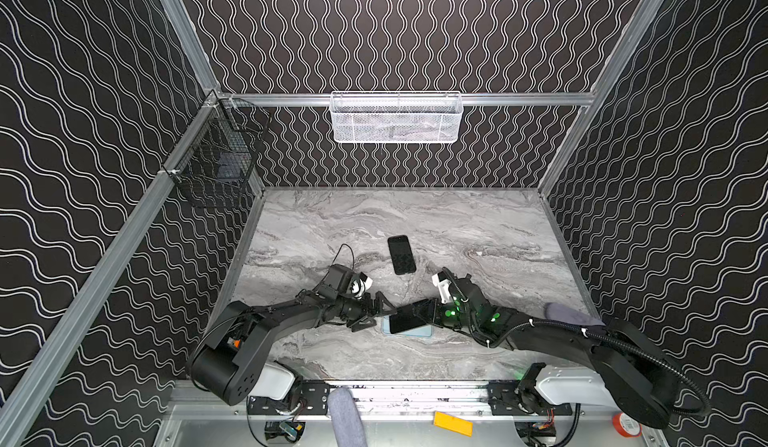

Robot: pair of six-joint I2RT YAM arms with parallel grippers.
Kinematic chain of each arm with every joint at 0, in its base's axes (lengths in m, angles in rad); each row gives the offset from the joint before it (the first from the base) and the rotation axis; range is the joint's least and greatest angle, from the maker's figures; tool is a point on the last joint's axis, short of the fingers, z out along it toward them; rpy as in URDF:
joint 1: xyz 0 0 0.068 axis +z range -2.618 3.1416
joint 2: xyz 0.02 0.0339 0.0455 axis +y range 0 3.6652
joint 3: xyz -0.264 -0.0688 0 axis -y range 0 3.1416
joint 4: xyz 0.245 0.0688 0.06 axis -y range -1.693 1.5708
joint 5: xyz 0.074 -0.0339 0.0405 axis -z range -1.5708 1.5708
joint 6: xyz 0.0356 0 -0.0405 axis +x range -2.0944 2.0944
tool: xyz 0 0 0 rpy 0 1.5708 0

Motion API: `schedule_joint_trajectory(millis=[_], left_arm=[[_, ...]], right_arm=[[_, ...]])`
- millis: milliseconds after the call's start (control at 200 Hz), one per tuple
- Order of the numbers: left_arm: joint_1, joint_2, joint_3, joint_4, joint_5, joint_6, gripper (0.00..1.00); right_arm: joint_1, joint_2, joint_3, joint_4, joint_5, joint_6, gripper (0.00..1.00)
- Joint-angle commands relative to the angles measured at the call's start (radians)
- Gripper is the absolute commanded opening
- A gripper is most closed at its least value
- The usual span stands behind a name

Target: Put the phone into the phone case

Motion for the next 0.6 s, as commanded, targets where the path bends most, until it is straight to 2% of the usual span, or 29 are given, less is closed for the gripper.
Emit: schedule_joint_trajectory(millis=[0, 365, 596], left_arm=[[-0.008, 0.010, -0.004, 0.063, -0.008, -0.023, 0.98], [-0.026, 0.015, 0.001, 0.062, -0.024, -0.026, 0.98], [-0.033, 0.012, -0.003, 0.060, -0.034, -0.031, 0.98]], right_arm=[[0.004, 0.002, -0.001, 0.004, 0.032, -0.002, 0.00], [0.019, -0.018, 0.011, -0.069, 0.090, -0.053, 0.25], [0.025, -0.035, 0.035, -0.106, 0.112, -0.100, 0.36]])
